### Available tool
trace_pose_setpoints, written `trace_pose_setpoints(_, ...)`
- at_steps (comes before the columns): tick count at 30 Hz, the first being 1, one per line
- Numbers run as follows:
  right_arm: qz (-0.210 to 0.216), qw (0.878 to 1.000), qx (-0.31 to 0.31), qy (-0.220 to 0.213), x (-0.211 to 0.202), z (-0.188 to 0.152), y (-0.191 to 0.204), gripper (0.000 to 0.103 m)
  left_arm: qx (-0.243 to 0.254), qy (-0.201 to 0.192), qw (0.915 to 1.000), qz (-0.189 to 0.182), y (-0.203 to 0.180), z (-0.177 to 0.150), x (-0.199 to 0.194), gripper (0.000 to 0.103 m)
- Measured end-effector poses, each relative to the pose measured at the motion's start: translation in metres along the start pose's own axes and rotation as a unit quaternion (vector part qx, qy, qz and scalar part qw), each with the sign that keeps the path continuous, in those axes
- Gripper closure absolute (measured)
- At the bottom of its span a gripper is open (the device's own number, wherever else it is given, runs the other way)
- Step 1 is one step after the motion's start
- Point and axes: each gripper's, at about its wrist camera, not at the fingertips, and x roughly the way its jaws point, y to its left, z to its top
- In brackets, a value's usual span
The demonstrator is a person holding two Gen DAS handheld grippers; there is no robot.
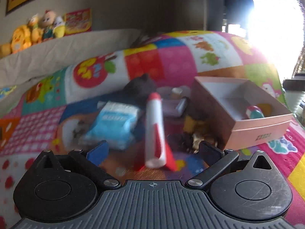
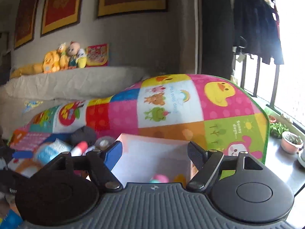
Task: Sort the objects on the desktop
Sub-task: 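Carry the pig toy and corn into the pink box and open both tools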
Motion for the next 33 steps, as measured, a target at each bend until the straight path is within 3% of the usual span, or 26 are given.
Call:
trace_pose_setpoints(2,0.026,0.998,-0.054,0.021,0.005,-0.020,0.040,0.036,-0.041,0.005,0.9989,0.022,0.020,-0.006,-0.002,0.000)
trace_pose_setpoints(3,0.042,0.995,-0.078,0.036,0.008,-0.029,0.058,0.052,-0.063,0.003,0.9975,0.032,0.033,-0.009,-0.005,0.000)
trace_pose_setpoints(4,0.056,0.993,-0.093,0.049,0.013,-0.036,0.074,0.061,-0.077,0.001,0.9963,0.039,0.041,-0.010,-0.008,0.000)
trace_pose_setpoints(6,0.068,0.989,-0.117,0.060,0.025,-0.047,0.100,0.061,-0.097,-0.008,0.9939,0.052,0.058,-0.011,-0.016,0.000)
trace_pose_setpoints(11,0.053,0.974,-0.215,0.037,0.051,-0.060,0.159,0.061,-0.111,-0.022,0.9919,0.059,0.075,-0.016,-0.029,0.000)
trace_pose_setpoints(18,0.030,0.947,-0.311,0.072,0.104,-0.059,0.186,0.061,-0.119,-0.015,0.9913,0.053,0.083,-0.026,-0.033,0.000)
trace_pose_setpoints(21,0.024,0.937,-0.342,0.069,0.101,-0.066,0.190,0.077,-0.117,-0.014,0.9915,0.053,0.083,-0.027,-0.034,0.000)
trace_pose_setpoints(28,0.098,0.969,-0.211,0.084,0.028,-0.049,0.138,0.081,-0.102,-0.013,0.9941,0.037,0.072,-0.026,-0.035,0.000)
trace_pose_setpoints(33,0.088,0.981,-0.153,0.082,-0.022,-0.054,0.089,0.080,-0.096,-0.024,0.9951,0.008,0.048,-0.021,-0.031,0.000)
